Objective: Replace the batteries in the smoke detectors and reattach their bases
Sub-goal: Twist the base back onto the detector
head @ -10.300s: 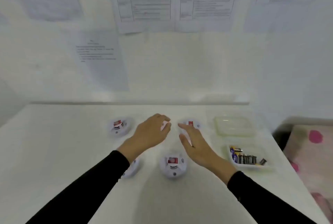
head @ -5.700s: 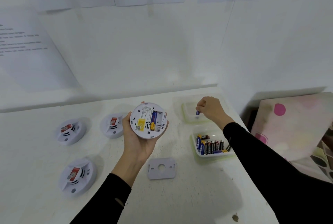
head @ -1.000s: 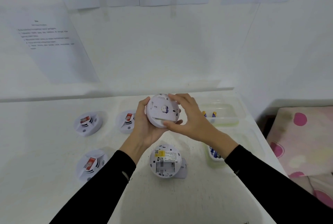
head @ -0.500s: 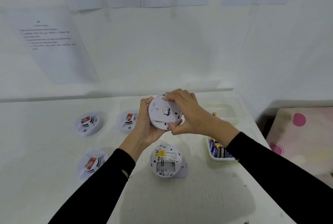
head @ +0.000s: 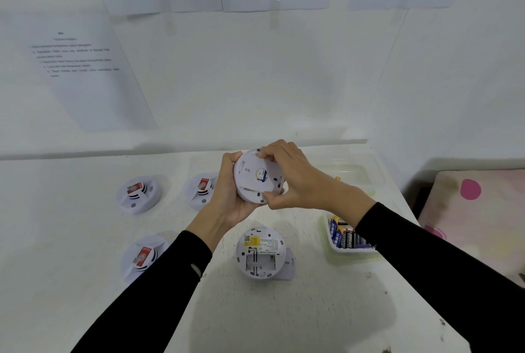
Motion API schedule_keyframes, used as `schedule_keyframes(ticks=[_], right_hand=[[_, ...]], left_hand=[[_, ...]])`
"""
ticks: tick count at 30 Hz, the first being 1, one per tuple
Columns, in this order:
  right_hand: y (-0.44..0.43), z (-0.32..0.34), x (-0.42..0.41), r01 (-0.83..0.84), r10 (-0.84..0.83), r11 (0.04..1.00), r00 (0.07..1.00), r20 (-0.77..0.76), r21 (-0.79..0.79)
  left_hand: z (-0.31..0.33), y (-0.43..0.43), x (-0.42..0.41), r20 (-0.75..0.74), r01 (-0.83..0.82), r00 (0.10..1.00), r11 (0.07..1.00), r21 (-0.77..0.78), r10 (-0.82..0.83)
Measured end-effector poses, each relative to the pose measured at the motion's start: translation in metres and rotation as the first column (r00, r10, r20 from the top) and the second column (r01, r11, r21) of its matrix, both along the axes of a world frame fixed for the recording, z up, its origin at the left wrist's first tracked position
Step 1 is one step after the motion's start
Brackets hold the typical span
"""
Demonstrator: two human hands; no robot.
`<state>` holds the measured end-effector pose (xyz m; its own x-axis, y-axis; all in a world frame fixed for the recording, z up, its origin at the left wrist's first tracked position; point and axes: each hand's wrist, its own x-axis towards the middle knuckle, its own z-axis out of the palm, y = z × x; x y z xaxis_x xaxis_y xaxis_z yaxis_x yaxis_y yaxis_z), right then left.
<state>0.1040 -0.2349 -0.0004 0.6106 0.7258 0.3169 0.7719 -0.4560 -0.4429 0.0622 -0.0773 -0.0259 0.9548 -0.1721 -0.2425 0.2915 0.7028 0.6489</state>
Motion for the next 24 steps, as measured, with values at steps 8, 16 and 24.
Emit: schedule_keyframes(ticks=[8,16,24], right_hand=[[0.005,-0.002,-0.01,0.148,-0.151,0.987,0.988,0.039,0.06],[0.001,-0.005,-0.003,0.044,-0.046,0.995,0.999,-0.02,-0.087],[0.007,-0.008,-0.005,0.015,-0.015,0.999,1.0,0.011,-0.046]], left_hand=[[0.0,-0.008,0.001,0.041,-0.101,0.994,0.995,-0.024,0.102],[-0.001,-0.001,0.0,0.015,-0.034,0.999,0.998,0.047,0.033],[-0.004,0.002,0.001,-0.009,0.017,1.0,0.999,0.048,-0.016]])
